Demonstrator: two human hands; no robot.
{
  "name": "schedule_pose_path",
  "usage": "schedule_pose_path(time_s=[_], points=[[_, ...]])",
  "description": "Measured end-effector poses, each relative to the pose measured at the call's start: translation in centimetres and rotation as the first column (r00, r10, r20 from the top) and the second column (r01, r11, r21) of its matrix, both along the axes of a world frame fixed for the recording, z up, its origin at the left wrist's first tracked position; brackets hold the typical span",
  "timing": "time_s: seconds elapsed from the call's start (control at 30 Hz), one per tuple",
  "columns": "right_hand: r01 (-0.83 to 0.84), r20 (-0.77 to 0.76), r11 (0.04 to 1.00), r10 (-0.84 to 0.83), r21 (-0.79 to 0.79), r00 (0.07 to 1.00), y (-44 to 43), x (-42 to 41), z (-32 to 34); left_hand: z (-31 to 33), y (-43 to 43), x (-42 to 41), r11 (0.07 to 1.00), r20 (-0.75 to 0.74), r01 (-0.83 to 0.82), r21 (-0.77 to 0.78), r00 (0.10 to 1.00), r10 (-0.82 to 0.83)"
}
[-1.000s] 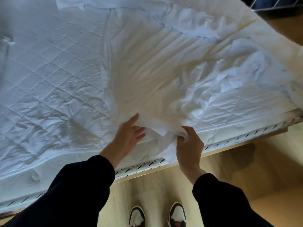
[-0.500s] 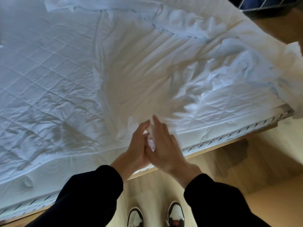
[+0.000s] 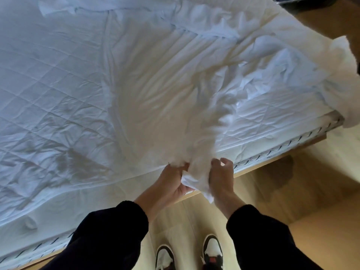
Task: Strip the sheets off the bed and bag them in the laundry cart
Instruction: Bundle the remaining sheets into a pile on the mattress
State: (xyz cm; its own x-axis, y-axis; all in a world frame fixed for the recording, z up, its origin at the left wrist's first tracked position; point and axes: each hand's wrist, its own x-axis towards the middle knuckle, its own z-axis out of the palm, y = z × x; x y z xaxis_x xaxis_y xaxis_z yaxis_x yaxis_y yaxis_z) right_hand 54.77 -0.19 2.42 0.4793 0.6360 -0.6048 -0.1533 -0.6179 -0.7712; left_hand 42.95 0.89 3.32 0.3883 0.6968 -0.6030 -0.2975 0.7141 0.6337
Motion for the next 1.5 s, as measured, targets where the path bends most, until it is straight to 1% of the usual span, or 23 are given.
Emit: schedule_pose_path(time_s=[0.03, 0.07, 0.13, 0.17, 0.27, 0.33, 0.4, 0.43, 0.47, 0.53, 0.6, 0.7, 0.73, 0.8, 0.87, 0.93, 0.97, 1.03, 1.1, 1.13, 1.23, 1.33, 1.5], points=[[0.000, -0.159, 0.996, -0.015, -0.094, 0.987, 0.7, 0.8, 0.5, 0.8, -0.1, 0.6, 0.998, 0.047, 0.064, 0.028, 0.997, -0.066], [-0.022, -0.257, 0.991, -0.013, -0.131, 0.966, 1.2, 1.6, 1.2, 1.5, -0.2, 1.2, 0.990, 0.073, 0.135, 0.047, 0.988, -0.138], [-0.050, -0.366, 0.996, 0.022, -0.069, 0.931, 1.9, 3.1, 2.1, 2.9, -0.4, 2.4, 0.945, 0.021, 0.317, 0.085, 0.947, -0.320], [0.018, -0.411, 0.998, -0.043, -0.065, 0.911, 2.5, 3.7, 2.3, 3.1, -0.6, 2.7, 0.923, -0.019, 0.374, 0.093, 0.927, -0.373], [0.091, -0.428, 0.995, -0.099, -0.037, 0.899, 3.3, 5.2, 3.2, 4.4, -0.8, 3.0, 0.944, 0.035, 0.323, 0.063, 0.945, -0.326], [0.182, -0.423, 0.983, -0.170, -0.013, 0.890, 3.4, 6.5, 3.4, 4.1, -0.4, 2.6, 0.973, -0.015, 0.229, 0.029, 0.973, -0.229], [0.413, -0.352, 0.910, -0.399, -0.038, 0.847, 3.2, 8.1, 4.0, 2.6, 0.3, 2.2, 0.999, -0.184, 0.039, -0.009, 0.982, -0.040], [0.468, -0.228, 0.884, -0.453, 0.012, 0.862, 2.8, 9.1, 4.3, 1.8, 0.6, 2.3, 0.996, -0.269, -0.083, -0.036, 0.961, 0.070], [0.470, -0.058, 0.877, -0.467, 0.100, 0.882, 2.2, 10.0, 4.5, 1.3, 0.8, 2.6, 0.980, -0.352, -0.188, -0.062, 0.923, 0.155], [0.395, 0.188, 0.869, -0.459, 0.300, 0.868, 0.4, 10.8, 5.5, 0.2, 0.7, 3.7, 0.963, -0.509, -0.249, -0.101, 0.845, 0.165], [0.295, 0.314, 0.898, -0.397, 0.326, 0.862, -1.4, 10.9, 4.8, -0.6, 0.4, 5.2, 0.971, -0.644, -0.202, -0.125, 0.761, 0.075], [0.143, 0.412, 0.983, -0.178, 0.113, 0.894, -2.9, 10.8, 1.9, -1.5, 0.6, 6.9, 0.970, -0.748, -0.118, -0.211, 0.659, -0.083], [0.085, 0.407, 0.994, -0.106, 0.070, 0.907, -3.2, 10.8, 1.1, -1.6, 1.0, 7.0, 0.969, -0.813, -0.122, -0.215, 0.571, -0.109], [-0.037, 0.395, 0.999, 0.020, 0.035, 0.919, -3.6, 10.7, 0.1, -0.5, 1.7, 7.1, 0.983, -0.919, -0.116, -0.141, 0.384, -0.087], [-0.121, 0.394, 0.993, 0.108, 0.010, 0.913, -3.6, 10.4, -0.1, 0.8, 2.0, 7.4, 1.000, -0.956, 0.000, -0.010, 0.293, -0.010], [-0.153, 0.376, 0.988, 0.140, 0.005, 0.916, -3.3, 10.3, 0.0, 1.5, 2.3, 8.0, 0.970, -0.971, 0.236, 0.058, 0.241, 0.000], [-0.154, 0.360, 0.988, 0.143, 0.002, 0.922, -2.9, 10.3, 0.1, 1.5, 2.6, 8.5, 0.929, -0.971, 0.360, 0.081, 0.239, -0.008], [-0.132, 0.319, 0.991, 0.119, 0.019, 0.940, -2.0, 10.4, 0.2, 1.1, 3.6, 10.0, 0.818, -0.946, 0.556, 0.147, 0.321, -0.048], [-0.073, 0.259, 0.996, 0.058, 0.050, 0.964, -0.9, 10.6, 0.2, 0.9, 4.9, 12.0, 0.725, -0.901, 0.653, 0.219, 0.421, -0.108], [-0.038, 0.230, 0.997, 0.021, 0.067, 0.973, -0.4, 10.9, 0.1, 0.7, 5.5, 13.2, 0.697, -0.889, 0.679, 0.232, 0.439, -0.132], [0.028, 0.182, 0.998, -0.037, 0.051, 0.983, 1.4, 12.4, -0.5, -0.1, 7.7, 16.8, 0.684, -0.869, 0.687, 0.246, 0.468, -0.158], [0.070, 0.239, 0.998, -0.069, 0.003, 0.969, 3.5, 14.8, -1.5, -0.8, 10.7, 20.1, 0.701, -0.870, 0.667, 0.253, 0.473, -0.137], [-0.025, 0.388, 0.992, 0.072, -0.126, 0.919, 8.5, 19.4, -3.4, -2.6, 17.2, 24.5, 0.667, -0.926, 0.700, 0.255, 0.376, -0.041]])
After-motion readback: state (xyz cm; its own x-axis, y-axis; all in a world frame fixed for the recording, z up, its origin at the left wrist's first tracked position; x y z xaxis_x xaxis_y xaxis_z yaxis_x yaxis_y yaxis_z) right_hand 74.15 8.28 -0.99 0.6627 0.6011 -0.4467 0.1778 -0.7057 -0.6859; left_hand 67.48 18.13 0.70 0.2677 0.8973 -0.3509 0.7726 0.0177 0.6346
